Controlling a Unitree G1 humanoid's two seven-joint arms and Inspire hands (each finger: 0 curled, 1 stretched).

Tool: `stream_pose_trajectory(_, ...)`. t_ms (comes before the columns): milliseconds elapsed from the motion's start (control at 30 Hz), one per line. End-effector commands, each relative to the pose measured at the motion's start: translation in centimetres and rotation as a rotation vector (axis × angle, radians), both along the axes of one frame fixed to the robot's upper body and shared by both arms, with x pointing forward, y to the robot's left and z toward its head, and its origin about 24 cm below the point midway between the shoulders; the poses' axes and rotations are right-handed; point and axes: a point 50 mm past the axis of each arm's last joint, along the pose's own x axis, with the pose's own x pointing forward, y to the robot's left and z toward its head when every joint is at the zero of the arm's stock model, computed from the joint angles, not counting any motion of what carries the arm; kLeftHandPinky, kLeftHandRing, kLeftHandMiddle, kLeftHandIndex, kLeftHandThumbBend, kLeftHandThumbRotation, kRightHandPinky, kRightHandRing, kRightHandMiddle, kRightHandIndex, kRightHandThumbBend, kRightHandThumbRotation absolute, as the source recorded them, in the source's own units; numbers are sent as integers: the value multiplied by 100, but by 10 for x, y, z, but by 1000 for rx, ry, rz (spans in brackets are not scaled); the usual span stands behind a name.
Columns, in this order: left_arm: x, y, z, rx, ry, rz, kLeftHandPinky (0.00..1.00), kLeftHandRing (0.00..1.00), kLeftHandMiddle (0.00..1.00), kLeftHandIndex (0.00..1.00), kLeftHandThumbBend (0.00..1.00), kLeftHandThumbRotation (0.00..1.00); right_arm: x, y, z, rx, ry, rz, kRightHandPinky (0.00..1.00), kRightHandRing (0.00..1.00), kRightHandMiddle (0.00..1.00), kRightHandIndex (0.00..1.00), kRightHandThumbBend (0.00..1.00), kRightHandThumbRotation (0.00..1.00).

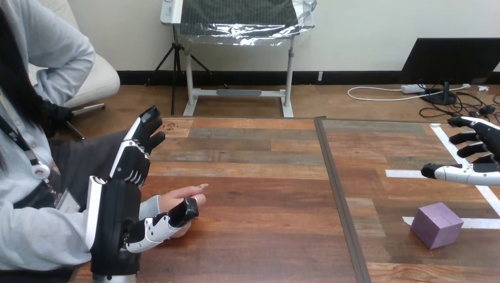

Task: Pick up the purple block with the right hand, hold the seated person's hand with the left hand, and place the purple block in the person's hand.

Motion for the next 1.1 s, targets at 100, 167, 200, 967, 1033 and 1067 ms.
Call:
stream_pose_trajectory(100, 15, -5, 14, -3, -68, -17, 87, 91, 92, 89, 100, 61, 8, 6, 23, 10, -139, 53, 64, 73, 81, 88, 100, 42)
stream_pose_trajectory(167, 15, -5, 14, -2, -68, -17, 87, 91, 92, 89, 100, 62, 9, 7, 22, 20, -149, 58, 67, 76, 83, 89, 100, 43)
stream_pose_trajectory(200, 15, -5, 14, -2, -69, -17, 87, 91, 92, 89, 100, 62, 9, 8, 22, 26, -155, 62, 68, 77, 84, 89, 100, 43)
stream_pose_trajectory(967, 14, -2, 14, -1, -71, -15, 87, 92, 92, 89, 100, 61, 15, 17, 17, 82, -205, 134, 99, 100, 100, 100, 100, 56)
stream_pose_trajectory(1033, 14, -2, 14, -2, -71, -15, 87, 92, 92, 89, 100, 60, 15, 17, 16, 75, -201, 134, 100, 100, 100, 100, 100, 57)
stream_pose_trajectory(1067, 14, -2, 14, -2, -72, -16, 88, 92, 92, 89, 100, 60, 16, 17, 16, 67, -200, 134, 100, 100, 100, 100, 100, 58)
